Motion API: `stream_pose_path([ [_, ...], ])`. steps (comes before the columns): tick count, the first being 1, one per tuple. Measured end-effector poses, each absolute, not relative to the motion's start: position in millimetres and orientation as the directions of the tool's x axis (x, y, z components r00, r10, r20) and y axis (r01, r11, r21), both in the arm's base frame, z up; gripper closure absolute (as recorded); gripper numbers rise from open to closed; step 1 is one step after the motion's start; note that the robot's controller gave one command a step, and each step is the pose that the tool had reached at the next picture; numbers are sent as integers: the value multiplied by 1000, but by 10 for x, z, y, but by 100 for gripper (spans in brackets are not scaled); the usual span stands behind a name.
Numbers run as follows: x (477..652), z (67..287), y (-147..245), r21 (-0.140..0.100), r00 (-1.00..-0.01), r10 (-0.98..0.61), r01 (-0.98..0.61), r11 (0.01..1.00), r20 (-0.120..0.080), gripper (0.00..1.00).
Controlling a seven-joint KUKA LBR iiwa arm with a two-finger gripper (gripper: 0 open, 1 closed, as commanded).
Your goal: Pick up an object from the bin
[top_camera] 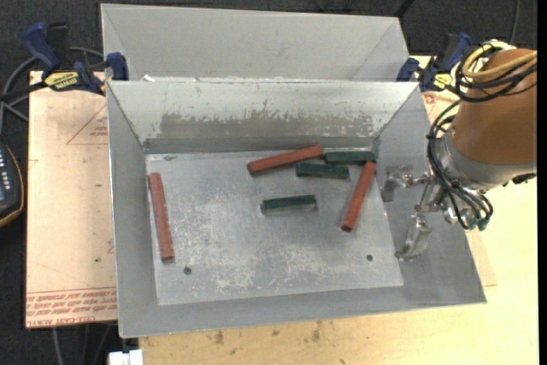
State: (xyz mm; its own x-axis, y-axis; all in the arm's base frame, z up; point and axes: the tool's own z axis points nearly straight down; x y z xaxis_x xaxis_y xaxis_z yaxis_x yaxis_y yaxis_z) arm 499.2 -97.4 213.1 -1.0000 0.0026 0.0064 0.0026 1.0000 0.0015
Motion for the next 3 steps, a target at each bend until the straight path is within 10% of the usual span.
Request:
stream_pose_path([
  [1,5629,679,-1019,2,-954,-300,-300,954,-2,0],
  [3,5824,999,-1485,8,-778,-629,-629,778,-5,0],
])
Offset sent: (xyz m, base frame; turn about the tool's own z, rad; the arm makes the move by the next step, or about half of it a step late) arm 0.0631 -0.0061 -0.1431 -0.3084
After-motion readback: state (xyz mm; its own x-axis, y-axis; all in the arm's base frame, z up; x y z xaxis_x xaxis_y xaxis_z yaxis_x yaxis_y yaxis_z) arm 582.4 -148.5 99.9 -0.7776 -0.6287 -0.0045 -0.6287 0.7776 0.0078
